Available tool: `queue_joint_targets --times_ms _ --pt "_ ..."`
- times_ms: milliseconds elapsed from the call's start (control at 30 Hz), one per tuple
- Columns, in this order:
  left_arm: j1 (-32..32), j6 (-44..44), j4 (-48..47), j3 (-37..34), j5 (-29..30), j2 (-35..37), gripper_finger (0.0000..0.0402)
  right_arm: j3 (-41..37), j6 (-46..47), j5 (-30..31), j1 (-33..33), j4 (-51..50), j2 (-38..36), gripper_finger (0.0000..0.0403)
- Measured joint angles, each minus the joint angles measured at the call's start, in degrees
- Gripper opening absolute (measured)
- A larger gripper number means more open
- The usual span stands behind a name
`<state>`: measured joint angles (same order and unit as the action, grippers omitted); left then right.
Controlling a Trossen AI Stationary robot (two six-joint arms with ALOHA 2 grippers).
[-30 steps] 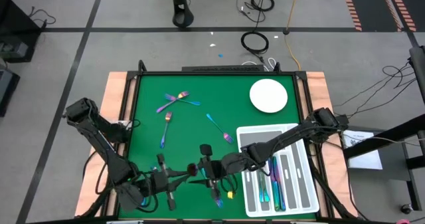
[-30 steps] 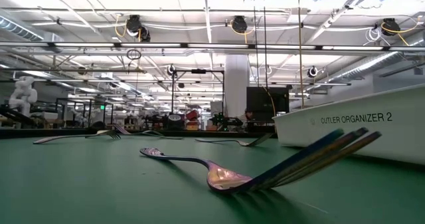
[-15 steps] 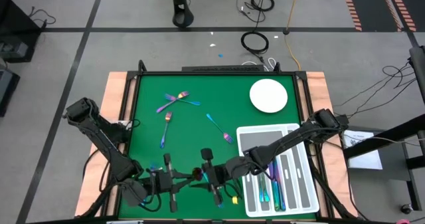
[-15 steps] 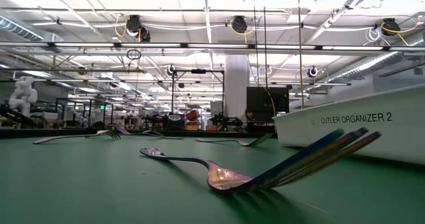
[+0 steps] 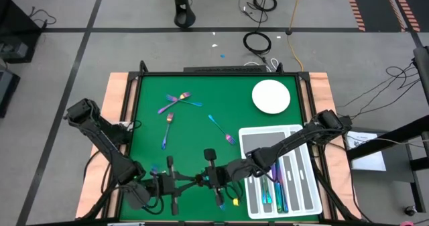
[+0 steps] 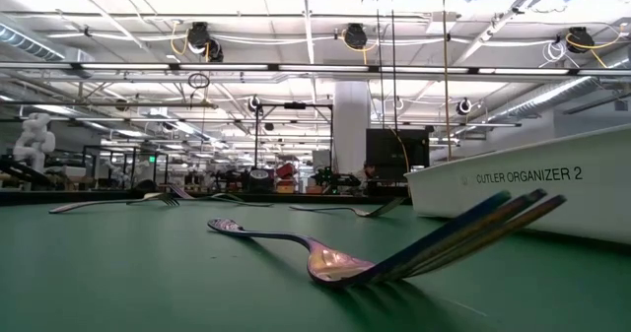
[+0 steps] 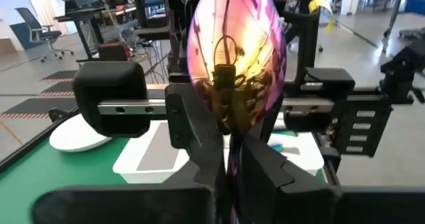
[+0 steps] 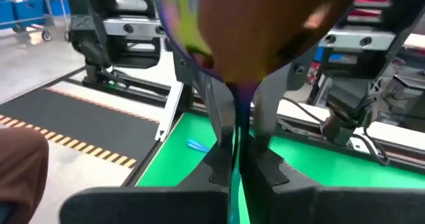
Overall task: Sort silverware
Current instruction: Put the spoon into the utensil organizer
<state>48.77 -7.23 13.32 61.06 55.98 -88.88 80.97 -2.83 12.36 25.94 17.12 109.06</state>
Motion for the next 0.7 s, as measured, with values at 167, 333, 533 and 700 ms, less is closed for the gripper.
queue_joint_targets --times_ms 167,333,533,700 --pt "0.3 -4.0 -6.2 0.0 2.9 0.2 0.0115 0.0 2.1 3.6 0.1 -7.0 -1.7 0.0001" --pt "1.6 -16.3 -24.0 0.0 8.3 3.8 0.0168 0.0 6.6 7.3 0.1 -19.8 -4.9 0.0001" --pt "1.7 -41.6 -50.7 0.0 8.3 7.3 0.0191 0.0 14.7 6.8 0.1 -34.2 -9.7 0.0001" --pt "2.0 -60.0 -67.0 -1.4 5.6 7.2 0.0192 0.0 27.3 6.7 0.2 -47.5 -11.8 0.0000"
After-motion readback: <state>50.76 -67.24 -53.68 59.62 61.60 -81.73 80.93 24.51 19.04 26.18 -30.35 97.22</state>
